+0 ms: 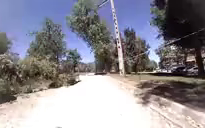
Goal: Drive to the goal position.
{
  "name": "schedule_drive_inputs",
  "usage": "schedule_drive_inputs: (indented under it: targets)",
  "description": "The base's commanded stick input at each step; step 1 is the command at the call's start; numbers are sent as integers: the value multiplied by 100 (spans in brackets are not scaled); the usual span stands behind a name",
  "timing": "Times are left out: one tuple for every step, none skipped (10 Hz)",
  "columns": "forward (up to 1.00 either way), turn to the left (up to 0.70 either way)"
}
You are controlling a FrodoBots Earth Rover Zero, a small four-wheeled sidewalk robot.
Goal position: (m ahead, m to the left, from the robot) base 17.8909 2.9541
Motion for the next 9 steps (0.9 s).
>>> schedule_drive_inputs:
  targets:
    - [85, 0]
    - [85, 0]
    - [85, 0]
    - [85, 0]
    - [85, 0]
    - [85, 0]
    - [85, 0]
    - [85, 0]
    - [85, 0]
